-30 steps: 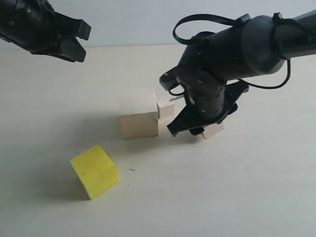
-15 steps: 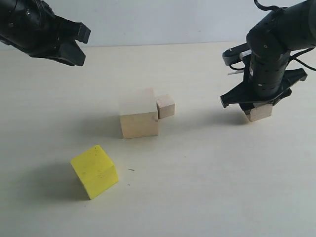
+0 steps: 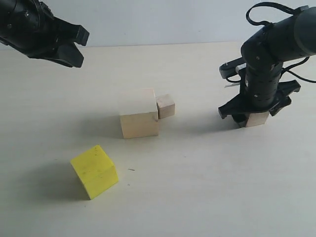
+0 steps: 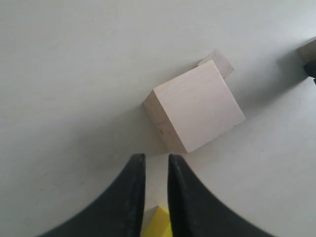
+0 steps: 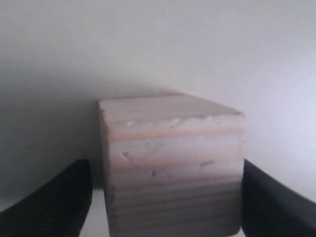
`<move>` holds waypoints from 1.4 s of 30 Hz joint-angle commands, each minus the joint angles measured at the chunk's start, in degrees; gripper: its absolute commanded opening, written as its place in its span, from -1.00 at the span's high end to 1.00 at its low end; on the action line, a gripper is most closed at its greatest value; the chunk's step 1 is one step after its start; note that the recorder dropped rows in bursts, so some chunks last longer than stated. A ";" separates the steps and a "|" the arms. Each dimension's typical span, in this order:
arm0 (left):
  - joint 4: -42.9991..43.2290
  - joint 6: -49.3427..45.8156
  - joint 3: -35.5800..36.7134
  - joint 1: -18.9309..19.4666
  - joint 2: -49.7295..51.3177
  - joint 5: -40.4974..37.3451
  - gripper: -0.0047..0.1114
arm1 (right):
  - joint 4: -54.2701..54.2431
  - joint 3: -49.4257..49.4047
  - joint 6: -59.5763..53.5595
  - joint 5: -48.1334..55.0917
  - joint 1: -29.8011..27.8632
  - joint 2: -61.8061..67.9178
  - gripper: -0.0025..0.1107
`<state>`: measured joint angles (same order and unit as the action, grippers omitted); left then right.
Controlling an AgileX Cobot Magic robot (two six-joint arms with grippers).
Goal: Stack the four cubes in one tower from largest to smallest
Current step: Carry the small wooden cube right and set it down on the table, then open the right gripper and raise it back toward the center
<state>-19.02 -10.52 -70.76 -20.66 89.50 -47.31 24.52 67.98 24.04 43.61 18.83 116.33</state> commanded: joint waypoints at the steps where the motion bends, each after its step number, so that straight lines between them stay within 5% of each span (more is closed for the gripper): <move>1: 0.66 0.00 -0.55 0.12 0.03 0.31 0.59 | -0.37 -0.23 -0.52 -0.50 -0.31 0.23 -0.64; 15: 1.80 0.00 -0.55 0.12 0.03 0.55 0.59 | -5.62 0.09 -5.71 -1.58 -0.20 -7.74 -0.68; 23: 1.92 0.00 -0.55 0.12 0.03 0.55 0.59 | -34.58 5.61 -25.43 -3.27 -0.20 -10.20 -0.67; 30: 1.92 0.00 -0.55 0.12 0.03 -0.16 0.59 | -36.51 11.74 -26.34 -9.32 -0.20 -8.82 -0.63; 33: 1.92 0.00 -0.55 0.12 0.03 -0.29 0.59 | -36.63 15.12 -26.50 -7.82 -0.20 -6.29 -0.38; 36: 1.92 0.00 -0.55 0.12 0.03 -0.29 0.59 | -37.53 17.00 -26.91 -7.28 -0.20 -4.02 0.10; 42: 1.92 0.00 -0.55 0.12 0.03 -0.14 0.59 | -52.07 18.73 -41.23 -7.30 -0.20 0.08 0.87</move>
<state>-17.31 -10.52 -70.76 -20.66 89.50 -47.68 -20.55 85.70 -10.04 36.45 18.71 115.15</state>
